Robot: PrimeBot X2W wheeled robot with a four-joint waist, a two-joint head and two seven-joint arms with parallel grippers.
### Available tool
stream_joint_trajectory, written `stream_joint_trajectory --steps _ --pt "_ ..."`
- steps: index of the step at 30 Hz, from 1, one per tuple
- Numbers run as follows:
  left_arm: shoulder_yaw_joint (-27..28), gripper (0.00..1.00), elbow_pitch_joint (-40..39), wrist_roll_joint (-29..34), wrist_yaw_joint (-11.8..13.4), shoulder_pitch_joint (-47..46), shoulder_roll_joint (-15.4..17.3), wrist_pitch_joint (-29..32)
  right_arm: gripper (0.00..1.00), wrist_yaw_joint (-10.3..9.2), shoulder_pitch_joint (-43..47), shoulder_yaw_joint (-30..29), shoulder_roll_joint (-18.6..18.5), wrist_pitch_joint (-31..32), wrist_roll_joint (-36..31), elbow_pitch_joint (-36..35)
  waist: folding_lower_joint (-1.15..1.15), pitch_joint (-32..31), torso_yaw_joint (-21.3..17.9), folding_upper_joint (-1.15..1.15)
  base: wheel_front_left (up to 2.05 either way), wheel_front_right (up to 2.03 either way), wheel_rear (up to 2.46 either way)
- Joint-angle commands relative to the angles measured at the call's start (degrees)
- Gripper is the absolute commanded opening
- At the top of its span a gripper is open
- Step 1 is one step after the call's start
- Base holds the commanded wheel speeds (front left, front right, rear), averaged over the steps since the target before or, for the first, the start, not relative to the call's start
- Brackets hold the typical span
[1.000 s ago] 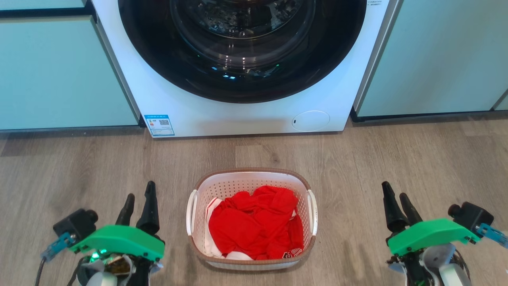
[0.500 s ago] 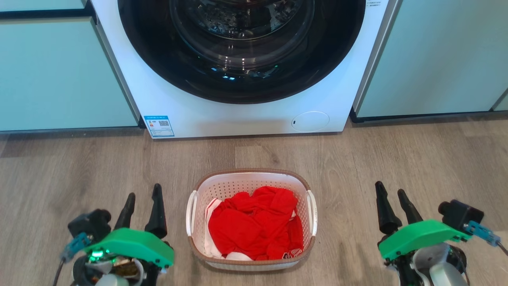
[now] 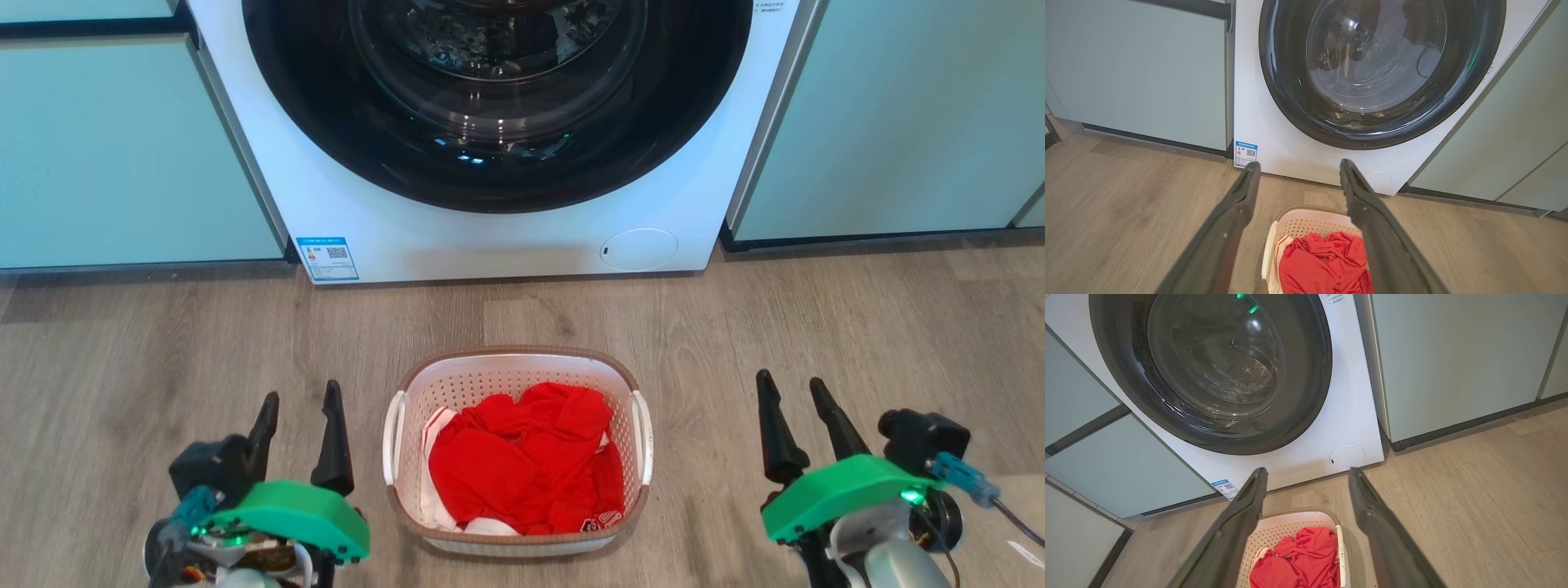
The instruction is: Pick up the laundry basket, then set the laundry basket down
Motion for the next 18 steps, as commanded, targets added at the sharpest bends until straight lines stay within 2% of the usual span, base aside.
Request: stream_joint_trajectory --steps 1,18 --pt "0.83 1.00 -2.44 2.14 0.48 -1.08 0.86 -1.02 1.00 0.12 -2.04 1.61 -0.60 -0.99 -2.07 -2.34 0.00 0.02 0.04 0.00 0.00 0.00 0.00" --pt "0.18 1.00 -2.89 12.78 1.21 0.04 0.48 -3.71 1.00 0.14 -2.07 3.82 -0.71 -3.67 -12.42 -2.67 0.00 0.11 -0.11 0.00 0.00 0.00 0.00"
